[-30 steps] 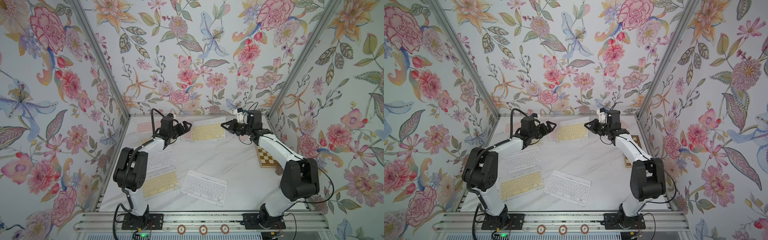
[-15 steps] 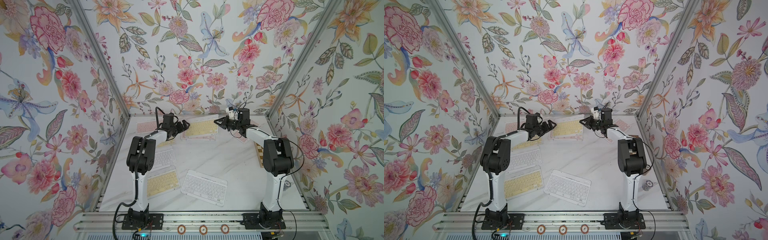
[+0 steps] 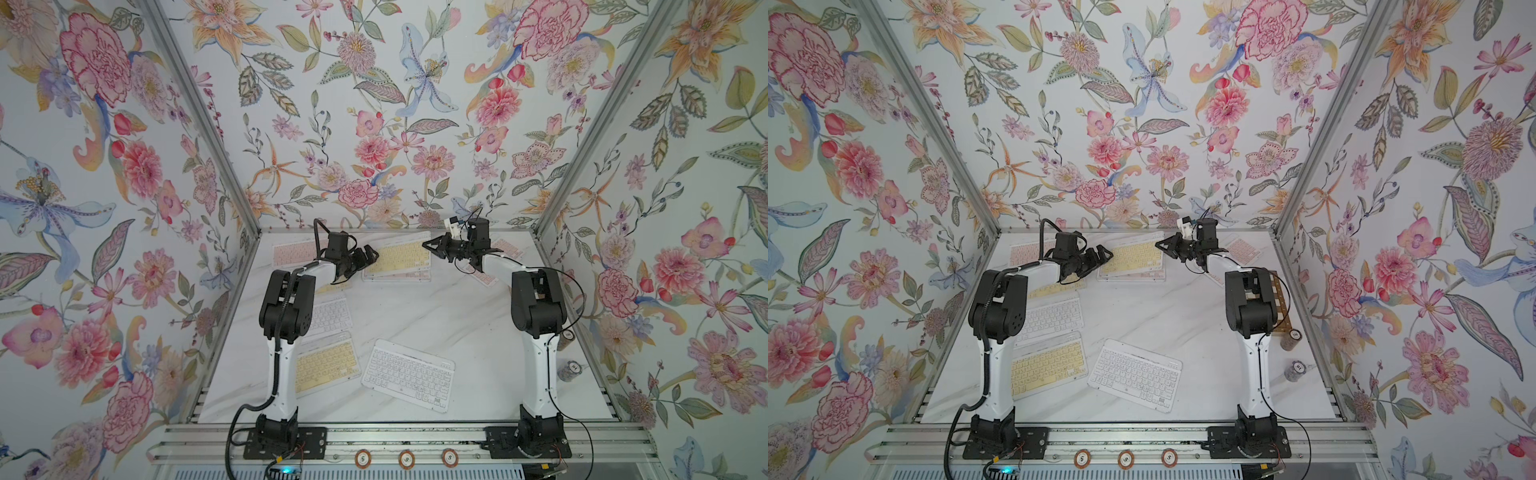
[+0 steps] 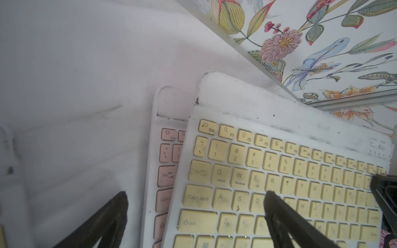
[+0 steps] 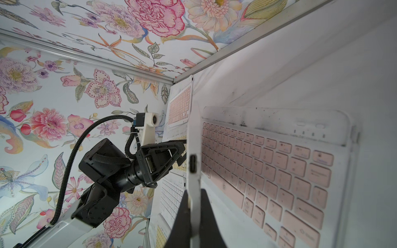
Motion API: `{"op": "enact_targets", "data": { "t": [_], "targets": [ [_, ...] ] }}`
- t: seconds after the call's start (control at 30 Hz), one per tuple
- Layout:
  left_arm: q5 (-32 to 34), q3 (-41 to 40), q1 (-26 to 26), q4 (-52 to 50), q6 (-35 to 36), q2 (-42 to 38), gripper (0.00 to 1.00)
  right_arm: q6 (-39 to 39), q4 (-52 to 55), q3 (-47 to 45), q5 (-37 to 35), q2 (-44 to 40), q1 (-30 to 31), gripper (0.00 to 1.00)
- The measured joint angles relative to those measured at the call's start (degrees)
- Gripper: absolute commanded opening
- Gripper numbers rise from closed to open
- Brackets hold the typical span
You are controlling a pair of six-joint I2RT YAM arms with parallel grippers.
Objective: Stack the numeric keypads
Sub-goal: Place the numeric keypad at the numeric keypad.
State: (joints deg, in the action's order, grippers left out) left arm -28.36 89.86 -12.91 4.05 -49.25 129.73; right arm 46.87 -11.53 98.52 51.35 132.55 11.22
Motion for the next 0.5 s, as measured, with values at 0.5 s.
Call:
{"op": "enact_targets", "data": {
  "t": [0.5],
  "targets": [
    [-1.27,1.42,0.02,0.0,-0.22,1.16,0.99,0.57,1.14,5.16,3.37,6.25,-0.46,0.03]
  ]
}}
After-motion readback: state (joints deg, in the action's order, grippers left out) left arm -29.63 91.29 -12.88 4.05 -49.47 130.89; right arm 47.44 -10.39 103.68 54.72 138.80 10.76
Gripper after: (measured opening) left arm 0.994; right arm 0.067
